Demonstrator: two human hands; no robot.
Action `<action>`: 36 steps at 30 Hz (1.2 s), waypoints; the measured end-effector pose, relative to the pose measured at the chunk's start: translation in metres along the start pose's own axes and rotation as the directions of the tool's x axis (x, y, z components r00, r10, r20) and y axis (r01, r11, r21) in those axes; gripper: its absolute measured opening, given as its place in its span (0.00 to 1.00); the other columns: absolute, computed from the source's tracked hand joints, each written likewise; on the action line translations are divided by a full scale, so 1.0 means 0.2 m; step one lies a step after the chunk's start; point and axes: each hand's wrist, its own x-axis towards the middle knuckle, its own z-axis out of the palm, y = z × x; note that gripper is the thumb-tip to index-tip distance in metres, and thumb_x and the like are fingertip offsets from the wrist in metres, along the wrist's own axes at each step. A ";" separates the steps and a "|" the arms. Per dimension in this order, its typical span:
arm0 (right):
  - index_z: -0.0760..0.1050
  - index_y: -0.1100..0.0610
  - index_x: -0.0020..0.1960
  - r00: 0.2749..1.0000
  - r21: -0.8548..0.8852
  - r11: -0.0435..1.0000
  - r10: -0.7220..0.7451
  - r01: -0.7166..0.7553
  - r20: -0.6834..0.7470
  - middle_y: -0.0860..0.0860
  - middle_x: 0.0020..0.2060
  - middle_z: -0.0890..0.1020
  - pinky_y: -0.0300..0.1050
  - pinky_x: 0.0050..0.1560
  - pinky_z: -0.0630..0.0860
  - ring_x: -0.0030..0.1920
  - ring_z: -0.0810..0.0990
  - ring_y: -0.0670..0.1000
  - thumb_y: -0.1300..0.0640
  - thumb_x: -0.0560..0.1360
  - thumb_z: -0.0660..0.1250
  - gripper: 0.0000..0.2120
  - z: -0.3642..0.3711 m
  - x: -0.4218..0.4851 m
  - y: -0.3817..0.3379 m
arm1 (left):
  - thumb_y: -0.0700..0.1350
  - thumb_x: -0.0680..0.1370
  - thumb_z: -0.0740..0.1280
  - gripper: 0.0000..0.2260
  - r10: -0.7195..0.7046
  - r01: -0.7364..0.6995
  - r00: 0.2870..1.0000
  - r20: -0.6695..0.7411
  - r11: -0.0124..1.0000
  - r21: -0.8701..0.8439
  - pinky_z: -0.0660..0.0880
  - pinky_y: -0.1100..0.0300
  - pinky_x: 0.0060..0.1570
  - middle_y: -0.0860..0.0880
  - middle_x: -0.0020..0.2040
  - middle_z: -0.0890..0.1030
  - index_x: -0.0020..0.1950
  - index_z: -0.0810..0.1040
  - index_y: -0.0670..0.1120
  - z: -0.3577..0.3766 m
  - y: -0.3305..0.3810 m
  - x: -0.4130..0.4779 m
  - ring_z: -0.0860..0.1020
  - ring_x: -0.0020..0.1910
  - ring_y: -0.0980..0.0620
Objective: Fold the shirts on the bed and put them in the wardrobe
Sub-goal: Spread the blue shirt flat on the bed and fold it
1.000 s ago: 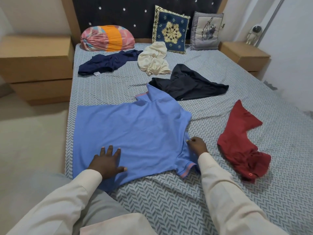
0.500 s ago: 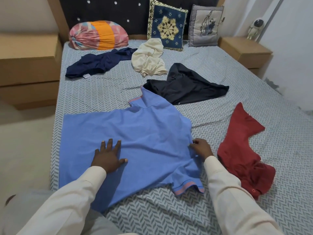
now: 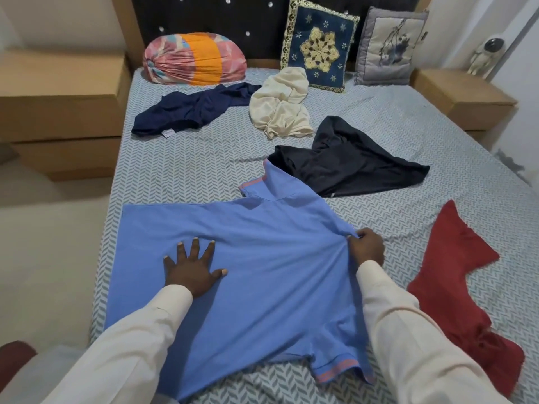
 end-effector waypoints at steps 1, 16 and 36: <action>0.78 0.54 0.52 0.997 -0.022 0.999 0.025 -0.027 -0.071 0.59 0.55 0.78 0.56 0.58 0.71 0.58 0.76 0.63 0.55 0.71 0.68 0.10 0.01 0.00 -0.04 | 0.71 0.77 0.48 0.37 -0.002 0.002 1.000 -0.002 1.000 -0.005 0.48 0.33 0.72 0.49 0.79 0.35 0.78 0.36 0.58 -0.02 -0.01 0.02 0.39 0.78 0.39; 0.59 0.45 0.76 0.583 -0.298 0.521 -0.557 0.800 0.591 0.57 0.62 0.73 0.55 0.47 0.75 0.54 0.78 0.62 0.54 0.78 0.57 0.27 0.76 -0.08 -0.98 | 0.79 0.66 0.57 0.52 -0.144 0.149 0.988 0.047 0.981 -0.123 0.51 0.30 0.70 0.48 0.79 0.34 0.78 0.35 0.58 -0.22 -0.30 0.25 0.37 0.77 0.39; 0.75 0.56 0.37 0.964 0.075 0.974 -0.221 0.212 0.148 0.51 0.34 0.80 0.53 0.50 0.74 0.41 0.78 0.56 0.44 0.70 0.72 0.17 0.39 0.36 -0.72 | 0.77 0.55 0.71 0.65 -0.217 0.248 0.962 0.164 0.948 -0.201 0.53 0.24 0.65 0.52 0.76 0.28 0.76 0.31 0.61 -0.33 -0.29 0.34 0.33 0.76 0.36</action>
